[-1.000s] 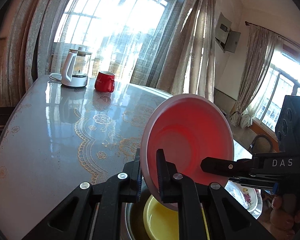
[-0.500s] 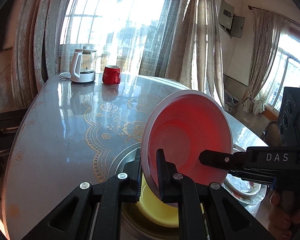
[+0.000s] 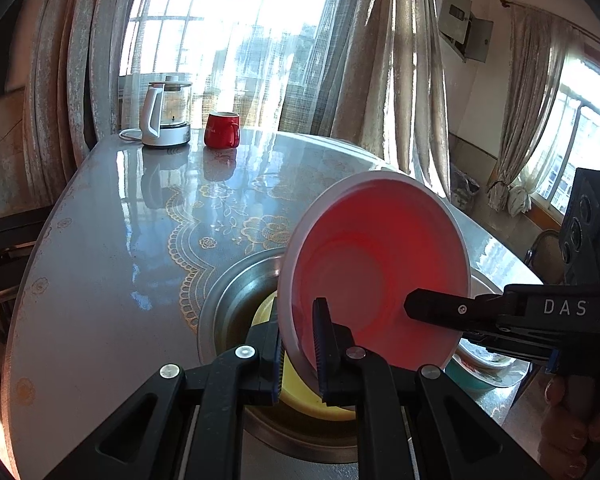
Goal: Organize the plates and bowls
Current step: 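Carry the red bowl with the right tool and lower it into the yellow bowl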
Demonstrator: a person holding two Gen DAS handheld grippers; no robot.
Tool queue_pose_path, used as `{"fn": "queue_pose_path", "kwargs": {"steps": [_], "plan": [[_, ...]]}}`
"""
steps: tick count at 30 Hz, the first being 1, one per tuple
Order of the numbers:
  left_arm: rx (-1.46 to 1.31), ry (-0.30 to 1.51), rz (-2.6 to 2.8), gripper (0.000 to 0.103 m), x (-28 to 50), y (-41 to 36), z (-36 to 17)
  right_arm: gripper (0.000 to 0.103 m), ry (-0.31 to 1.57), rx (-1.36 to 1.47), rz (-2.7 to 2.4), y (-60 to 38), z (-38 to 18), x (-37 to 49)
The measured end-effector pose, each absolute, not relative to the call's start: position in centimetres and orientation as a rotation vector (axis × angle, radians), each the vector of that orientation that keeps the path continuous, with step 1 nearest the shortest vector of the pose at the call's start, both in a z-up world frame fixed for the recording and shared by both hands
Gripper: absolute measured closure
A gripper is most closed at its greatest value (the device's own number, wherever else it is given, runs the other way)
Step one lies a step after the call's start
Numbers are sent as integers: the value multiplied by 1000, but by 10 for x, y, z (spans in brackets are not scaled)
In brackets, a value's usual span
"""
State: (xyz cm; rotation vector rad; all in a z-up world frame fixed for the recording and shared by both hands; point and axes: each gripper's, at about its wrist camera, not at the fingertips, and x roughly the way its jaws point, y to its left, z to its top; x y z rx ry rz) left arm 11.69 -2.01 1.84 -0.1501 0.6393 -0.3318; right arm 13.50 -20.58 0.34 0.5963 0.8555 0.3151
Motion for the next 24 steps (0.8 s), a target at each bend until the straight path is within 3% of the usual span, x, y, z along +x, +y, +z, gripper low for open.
{"fn": "queue_pose_path", "kwargs": {"steps": [24], "plan": [[-130,757,-289,90,132,-19,1,85,932,618,312,-209,-21,137]]}}
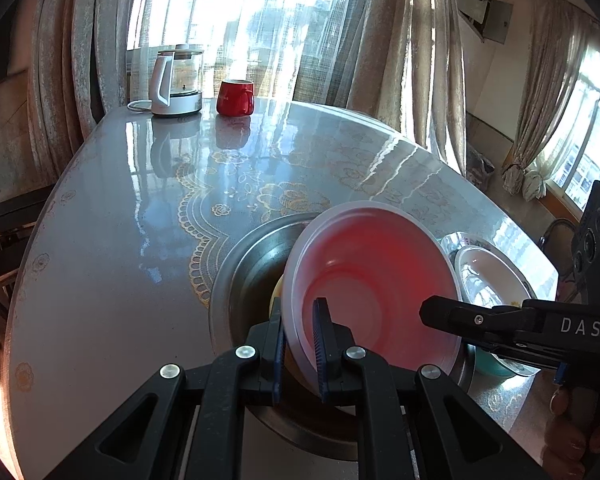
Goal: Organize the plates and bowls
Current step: 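Carry the red bowl with the right tool and lower it into the yellow bowl, then open the right tool to release the red bowl and withdraw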
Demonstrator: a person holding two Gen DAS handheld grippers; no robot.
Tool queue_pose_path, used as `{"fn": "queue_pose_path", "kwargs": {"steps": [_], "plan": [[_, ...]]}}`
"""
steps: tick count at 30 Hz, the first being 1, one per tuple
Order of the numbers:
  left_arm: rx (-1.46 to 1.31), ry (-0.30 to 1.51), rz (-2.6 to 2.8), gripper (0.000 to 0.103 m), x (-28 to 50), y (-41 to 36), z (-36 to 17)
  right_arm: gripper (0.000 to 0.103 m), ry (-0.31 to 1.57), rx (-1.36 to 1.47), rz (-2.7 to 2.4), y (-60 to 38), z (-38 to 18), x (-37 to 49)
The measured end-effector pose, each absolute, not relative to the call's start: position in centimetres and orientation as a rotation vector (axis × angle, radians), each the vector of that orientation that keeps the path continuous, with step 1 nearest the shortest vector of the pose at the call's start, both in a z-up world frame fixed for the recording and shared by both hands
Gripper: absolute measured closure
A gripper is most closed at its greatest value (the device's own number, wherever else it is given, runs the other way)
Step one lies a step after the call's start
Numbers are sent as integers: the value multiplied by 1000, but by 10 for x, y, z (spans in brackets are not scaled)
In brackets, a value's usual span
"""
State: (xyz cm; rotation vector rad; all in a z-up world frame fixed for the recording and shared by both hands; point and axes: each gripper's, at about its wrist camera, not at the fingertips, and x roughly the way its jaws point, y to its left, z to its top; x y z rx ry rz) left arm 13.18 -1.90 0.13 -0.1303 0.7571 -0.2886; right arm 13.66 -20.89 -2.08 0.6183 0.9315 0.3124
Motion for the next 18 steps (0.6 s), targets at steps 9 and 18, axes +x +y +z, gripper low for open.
{"fn": "queue_pose_path", "kwargs": {"steps": [9,18], "plan": [[-123,781,-271,88,145,-20,4,77,927,622,294,-210,-16,141],[-105,772,-250,84,147,-22,3,74,915,615,289,-211,-16,140]]}}
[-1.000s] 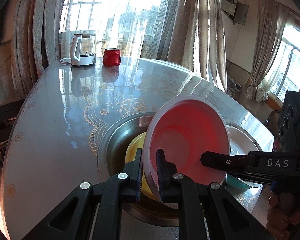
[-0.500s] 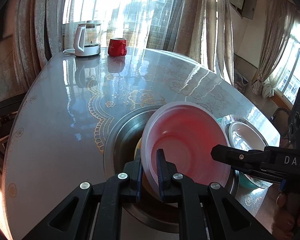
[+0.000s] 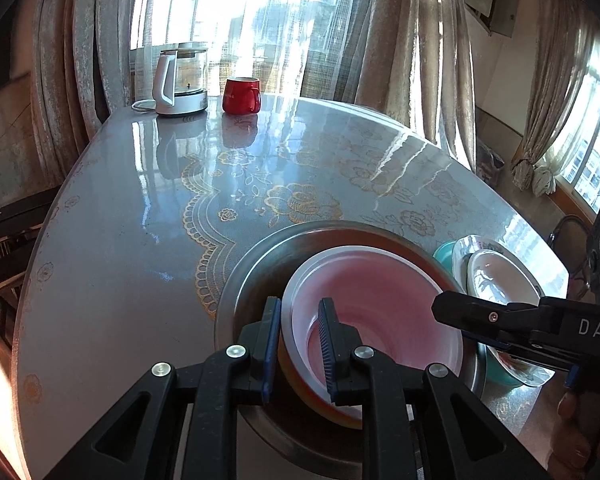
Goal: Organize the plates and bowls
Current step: 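Open the right tool to release the red bowl and withdraw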
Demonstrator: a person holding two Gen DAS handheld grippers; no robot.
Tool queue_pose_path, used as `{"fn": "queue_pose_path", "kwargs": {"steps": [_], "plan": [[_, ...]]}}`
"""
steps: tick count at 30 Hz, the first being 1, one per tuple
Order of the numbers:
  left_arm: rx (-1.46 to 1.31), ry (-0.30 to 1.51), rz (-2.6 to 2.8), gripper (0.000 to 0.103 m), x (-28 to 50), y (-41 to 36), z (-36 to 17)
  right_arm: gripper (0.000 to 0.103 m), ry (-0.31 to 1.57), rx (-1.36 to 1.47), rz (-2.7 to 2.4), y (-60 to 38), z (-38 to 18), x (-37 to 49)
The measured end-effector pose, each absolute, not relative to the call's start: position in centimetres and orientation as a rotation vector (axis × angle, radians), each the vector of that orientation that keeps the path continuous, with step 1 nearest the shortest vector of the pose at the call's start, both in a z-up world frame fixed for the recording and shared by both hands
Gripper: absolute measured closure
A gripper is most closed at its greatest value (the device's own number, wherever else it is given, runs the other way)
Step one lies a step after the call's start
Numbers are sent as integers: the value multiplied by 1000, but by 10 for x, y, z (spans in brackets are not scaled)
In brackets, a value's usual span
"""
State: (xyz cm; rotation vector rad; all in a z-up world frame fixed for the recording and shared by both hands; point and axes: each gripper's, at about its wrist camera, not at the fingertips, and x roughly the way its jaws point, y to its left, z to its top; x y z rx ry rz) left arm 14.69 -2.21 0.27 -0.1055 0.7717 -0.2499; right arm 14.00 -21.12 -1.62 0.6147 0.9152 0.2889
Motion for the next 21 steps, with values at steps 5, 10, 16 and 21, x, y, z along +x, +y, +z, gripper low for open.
{"fn": "queue_pose_path", "kwargs": {"steps": [5,10,16,21], "plan": [[-155,776,-269,84,148,-16,4,73,910,619,295,-209,-18,145],[-219,727,-269,67,138,-1,17,73,849,629,294,-219,-8,135],[-290,669,-213,40,124,19,27,73,775,604,261,-231,9,121],[-296,663,-154,21,113,31,24,73,773,603,258,-237,8,111]]}}
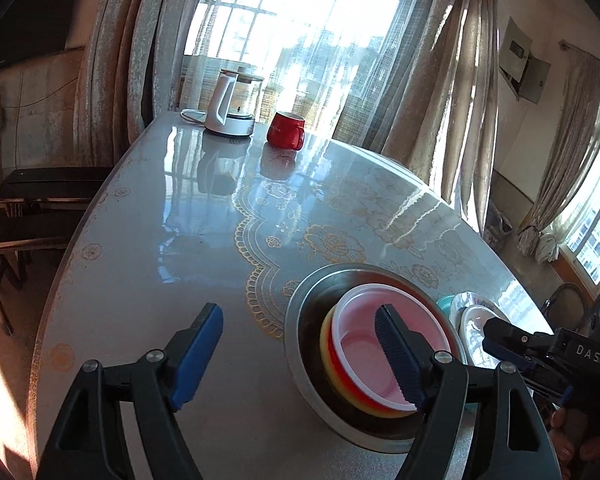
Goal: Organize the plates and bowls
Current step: 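Open the right tool to release the red bowl and withdraw, then move the right tool to the steel bowl rim and grasp it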
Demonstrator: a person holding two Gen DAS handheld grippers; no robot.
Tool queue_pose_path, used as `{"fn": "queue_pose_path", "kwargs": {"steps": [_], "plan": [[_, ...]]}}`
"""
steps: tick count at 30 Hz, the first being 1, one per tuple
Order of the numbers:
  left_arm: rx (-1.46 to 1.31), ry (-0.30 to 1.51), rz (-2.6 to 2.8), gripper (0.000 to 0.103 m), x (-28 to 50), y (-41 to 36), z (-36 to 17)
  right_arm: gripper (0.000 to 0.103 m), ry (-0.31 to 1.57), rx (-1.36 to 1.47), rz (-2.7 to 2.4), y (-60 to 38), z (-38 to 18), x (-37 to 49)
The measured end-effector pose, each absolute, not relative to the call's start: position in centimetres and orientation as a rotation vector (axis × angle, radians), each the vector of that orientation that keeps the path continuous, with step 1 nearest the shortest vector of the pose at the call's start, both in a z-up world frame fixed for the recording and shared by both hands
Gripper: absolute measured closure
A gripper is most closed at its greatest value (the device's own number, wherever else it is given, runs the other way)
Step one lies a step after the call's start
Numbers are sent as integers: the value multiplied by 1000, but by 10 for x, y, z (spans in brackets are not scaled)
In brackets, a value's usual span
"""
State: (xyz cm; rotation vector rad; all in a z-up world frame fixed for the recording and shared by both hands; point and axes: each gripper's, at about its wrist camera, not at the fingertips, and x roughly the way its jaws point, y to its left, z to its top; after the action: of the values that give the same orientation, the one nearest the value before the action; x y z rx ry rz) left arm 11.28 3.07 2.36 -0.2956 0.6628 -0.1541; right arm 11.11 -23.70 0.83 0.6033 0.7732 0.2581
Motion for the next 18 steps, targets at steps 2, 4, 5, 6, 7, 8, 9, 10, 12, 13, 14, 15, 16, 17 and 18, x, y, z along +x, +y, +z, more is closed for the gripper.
{"fn": "queue_pose_path", "kwargs": {"steps": [2,4,5,6,7,8,9,10,12,13,14,15,16,17,18], "plan": [[-302,673,-141,17,110,35,20,73,781,608,254,-240,5,109],[-317,690,-137,16,110,39,15,73,791,612,250,-241,2,107],[-324,699,-137,16,109,41,13,73,794,613,249,-242,0,106],[-328,709,-133,16,109,42,10,72,797,614,248,-243,-1,105],[-331,718,-130,15,108,43,8,72,802,614,247,-243,-2,104],[-333,726,-129,15,108,43,6,72,810,615,245,-243,-3,103],[-335,732,-127,14,107,43,5,72,817,618,242,-243,-4,103],[-336,737,-128,14,106,43,3,71,822,620,241,-244,-6,102],[-334,744,-132,14,105,43,1,71,834,619,242,-243,-9,100],[-333,745,-135,14,104,43,-1,71,839,617,243,-243,-10,99],[-332,745,-140,14,104,43,-2,70,847,613,246,-241,-12,99],[-332,745,-144,16,102,42,-3,70,857,609,247,-240,-13,98],[-335,744,-145,18,102,43,-4,70,868,608,244,-239,-15,98],[-343,743,-148,20,101,43,-4,69,877,612,246,-238,-18,97],[-353,744,-153,26,101,44,-5,69,884,617,253,-237,-20,98]]}}
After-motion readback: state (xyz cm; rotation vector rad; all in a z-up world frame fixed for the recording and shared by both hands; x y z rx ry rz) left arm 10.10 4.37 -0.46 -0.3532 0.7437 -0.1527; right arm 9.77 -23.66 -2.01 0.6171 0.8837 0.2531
